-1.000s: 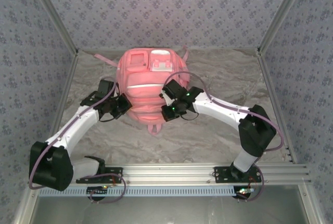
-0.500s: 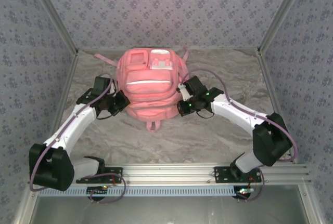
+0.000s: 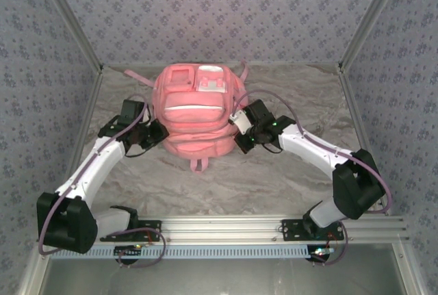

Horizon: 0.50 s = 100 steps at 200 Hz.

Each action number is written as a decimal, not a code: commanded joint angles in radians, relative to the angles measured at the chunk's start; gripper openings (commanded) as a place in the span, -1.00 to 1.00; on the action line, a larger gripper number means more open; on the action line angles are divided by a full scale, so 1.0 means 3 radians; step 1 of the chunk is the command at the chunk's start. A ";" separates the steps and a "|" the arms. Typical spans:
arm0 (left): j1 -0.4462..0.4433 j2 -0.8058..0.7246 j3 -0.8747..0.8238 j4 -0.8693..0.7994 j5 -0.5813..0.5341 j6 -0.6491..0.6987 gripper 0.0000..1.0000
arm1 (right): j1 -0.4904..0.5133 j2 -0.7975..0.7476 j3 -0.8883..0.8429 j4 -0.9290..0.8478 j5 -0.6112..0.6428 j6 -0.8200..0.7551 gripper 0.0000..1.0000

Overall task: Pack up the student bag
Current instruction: Zip the student bag at the top-center of the table.

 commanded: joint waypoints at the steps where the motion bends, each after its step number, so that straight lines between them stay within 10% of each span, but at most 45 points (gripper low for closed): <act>1: 0.0118 -0.0084 0.0218 -0.0235 -0.0233 0.0100 -0.06 | 0.0084 -0.0036 -0.0020 -0.0111 0.0069 -0.0070 -1.00; 100: -0.0691 -0.0562 -0.0218 -0.0396 0.0101 -0.1683 0.37 | 0.1201 -0.0023 -0.0511 0.1342 0.0321 0.1448 -1.00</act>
